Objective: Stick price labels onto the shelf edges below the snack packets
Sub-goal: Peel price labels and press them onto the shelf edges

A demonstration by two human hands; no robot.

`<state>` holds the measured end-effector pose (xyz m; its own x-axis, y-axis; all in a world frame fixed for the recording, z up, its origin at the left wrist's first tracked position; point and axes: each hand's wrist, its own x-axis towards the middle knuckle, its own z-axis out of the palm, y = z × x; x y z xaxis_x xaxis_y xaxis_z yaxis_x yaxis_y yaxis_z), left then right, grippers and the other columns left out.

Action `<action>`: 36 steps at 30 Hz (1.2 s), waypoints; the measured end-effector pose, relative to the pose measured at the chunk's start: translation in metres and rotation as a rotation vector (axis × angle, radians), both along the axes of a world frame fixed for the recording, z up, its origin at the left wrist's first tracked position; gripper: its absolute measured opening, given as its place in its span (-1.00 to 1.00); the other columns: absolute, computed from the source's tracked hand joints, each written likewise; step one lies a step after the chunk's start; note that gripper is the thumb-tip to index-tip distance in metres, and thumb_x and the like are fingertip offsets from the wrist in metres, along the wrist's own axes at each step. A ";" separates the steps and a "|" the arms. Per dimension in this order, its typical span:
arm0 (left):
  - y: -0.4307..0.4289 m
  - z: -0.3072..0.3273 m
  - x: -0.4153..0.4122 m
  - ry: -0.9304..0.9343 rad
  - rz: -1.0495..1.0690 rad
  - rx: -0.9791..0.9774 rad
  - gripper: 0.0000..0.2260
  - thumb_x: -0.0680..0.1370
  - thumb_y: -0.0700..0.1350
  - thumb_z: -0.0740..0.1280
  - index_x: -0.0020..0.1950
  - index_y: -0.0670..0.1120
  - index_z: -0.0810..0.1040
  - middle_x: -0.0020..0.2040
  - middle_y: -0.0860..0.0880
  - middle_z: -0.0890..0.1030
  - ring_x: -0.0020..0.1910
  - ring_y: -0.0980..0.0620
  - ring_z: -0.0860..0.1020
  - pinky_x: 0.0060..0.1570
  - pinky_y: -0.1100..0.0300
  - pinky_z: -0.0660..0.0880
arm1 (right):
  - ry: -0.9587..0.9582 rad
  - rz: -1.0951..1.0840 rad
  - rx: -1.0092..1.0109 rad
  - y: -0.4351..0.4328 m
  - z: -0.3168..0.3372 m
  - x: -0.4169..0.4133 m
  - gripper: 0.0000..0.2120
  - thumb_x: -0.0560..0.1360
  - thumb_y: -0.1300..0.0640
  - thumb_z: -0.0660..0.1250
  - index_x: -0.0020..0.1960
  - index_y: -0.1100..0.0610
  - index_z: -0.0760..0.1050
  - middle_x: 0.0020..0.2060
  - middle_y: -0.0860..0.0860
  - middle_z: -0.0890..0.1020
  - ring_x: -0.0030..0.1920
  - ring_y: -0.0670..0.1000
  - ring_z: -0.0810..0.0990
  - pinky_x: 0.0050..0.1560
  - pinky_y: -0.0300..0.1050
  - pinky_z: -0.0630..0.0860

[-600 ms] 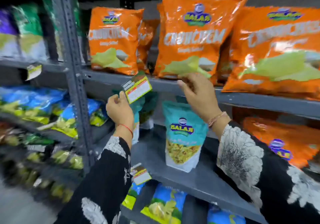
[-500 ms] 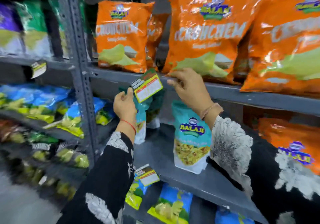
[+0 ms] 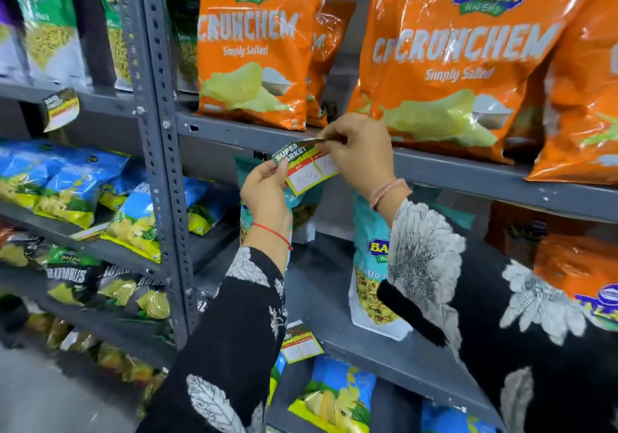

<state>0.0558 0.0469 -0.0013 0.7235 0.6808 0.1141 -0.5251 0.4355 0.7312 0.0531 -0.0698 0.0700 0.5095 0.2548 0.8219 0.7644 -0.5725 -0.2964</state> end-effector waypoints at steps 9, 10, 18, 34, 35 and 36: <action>0.022 0.012 -0.012 -0.020 0.194 0.380 -0.85 0.35 -0.32 0.42 -0.10 -0.26 0.57 -0.32 0.00 0.54 -0.42 0.28 0.51 -0.29 0.42 0.47 | 0.029 0.006 0.301 -0.004 -0.038 -0.012 -0.96 0.37 0.27 0.41 -0.20 0.25 0.61 -0.26 0.22 0.65 -0.21 0.11 0.57 -0.19 -0.16 0.40; 0.026 0.017 -0.010 0.014 0.207 0.451 -0.82 0.34 -0.29 0.43 -0.08 -0.28 0.58 -0.29 -0.03 0.57 -0.37 0.22 0.52 -0.24 0.35 0.48 | 0.051 -0.014 0.307 -0.002 -0.037 -0.012 -0.95 0.38 0.26 0.41 -0.20 0.26 0.61 -0.26 0.22 0.65 -0.20 0.13 0.57 -0.19 -0.17 0.38; 0.029 0.028 -0.001 0.116 0.258 0.595 -0.84 0.32 -0.27 0.46 -0.15 -0.28 0.61 -0.26 -0.08 0.59 -0.36 0.14 0.48 -0.20 0.29 0.48 | 0.148 -0.146 0.230 0.002 -0.030 -0.002 -0.88 0.44 0.15 0.37 -0.19 0.20 0.61 -0.24 0.17 0.67 -0.19 0.11 0.57 -0.24 -0.14 0.40; 0.033 0.030 0.002 0.158 0.236 0.699 -0.79 0.32 -0.23 0.46 -0.31 -0.01 0.46 -0.37 0.06 0.48 -0.34 0.12 0.47 -0.12 0.20 0.50 | 0.055 -0.207 0.171 -0.004 -0.023 -0.006 -0.63 0.40 0.11 0.42 -0.22 0.13 0.19 -0.42 0.12 0.44 -0.37 0.19 0.46 -0.40 -0.02 0.36; 0.026 0.025 -0.001 0.139 0.294 0.700 -0.83 0.34 -0.22 0.44 -0.22 -0.05 0.46 -0.36 0.08 0.45 -0.35 0.16 0.45 -0.18 0.33 0.46 | 0.028 -0.193 0.176 -0.009 -0.027 -0.008 -0.64 0.40 0.09 0.42 -0.24 0.13 0.20 -0.44 0.12 0.44 -0.40 0.19 0.45 -0.41 -0.02 0.36; 0.015 0.018 -0.005 0.116 0.369 0.690 -0.82 0.36 -0.20 0.43 -0.13 -0.10 0.46 -0.35 0.10 0.43 -0.36 0.19 0.42 -0.24 0.44 0.39 | -0.013 -0.183 0.191 -0.016 -0.032 -0.012 -0.65 0.41 0.08 0.41 -0.26 0.13 0.21 -0.46 0.11 0.44 -0.43 0.18 0.44 -0.44 -0.03 0.35</action>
